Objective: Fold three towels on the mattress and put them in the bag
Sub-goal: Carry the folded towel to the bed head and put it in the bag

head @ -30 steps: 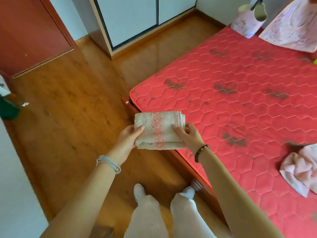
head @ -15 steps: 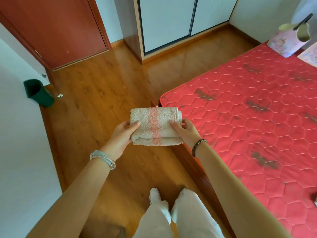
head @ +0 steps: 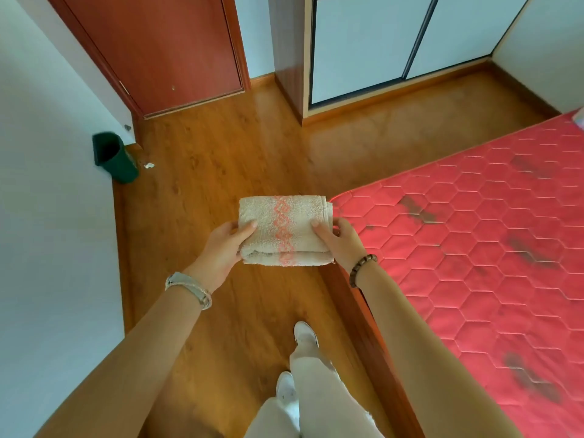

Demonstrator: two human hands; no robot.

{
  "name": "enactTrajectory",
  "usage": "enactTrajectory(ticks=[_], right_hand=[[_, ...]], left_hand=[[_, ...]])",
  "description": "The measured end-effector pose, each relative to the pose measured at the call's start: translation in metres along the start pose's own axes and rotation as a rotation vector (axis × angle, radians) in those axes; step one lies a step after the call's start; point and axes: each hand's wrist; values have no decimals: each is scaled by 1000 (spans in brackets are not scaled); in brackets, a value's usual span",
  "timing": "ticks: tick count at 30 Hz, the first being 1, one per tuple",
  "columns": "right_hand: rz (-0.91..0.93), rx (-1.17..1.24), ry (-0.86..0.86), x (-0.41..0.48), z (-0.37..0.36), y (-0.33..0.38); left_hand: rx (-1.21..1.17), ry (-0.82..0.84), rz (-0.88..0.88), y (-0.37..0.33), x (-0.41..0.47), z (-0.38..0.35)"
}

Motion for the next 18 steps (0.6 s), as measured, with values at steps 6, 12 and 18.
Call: enactTrajectory(ticks=[6,12,18], right_hand=[[10,-51,48,70,6,34],[32,-57,99,125,1,71],[40,-80,109,186,-15,106]], left_hand=[[-29,-42,10,-33,54,-2],[-91,-81,7,-69,102,9],[-113,-72,-4,-104,161,30]])
Point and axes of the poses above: each hand's wrist, its own x-axis towards the middle knuckle, its own z-axis out of the back of the hand, y = z × x, and after that the axes turned 1 degree about -y, right-handed
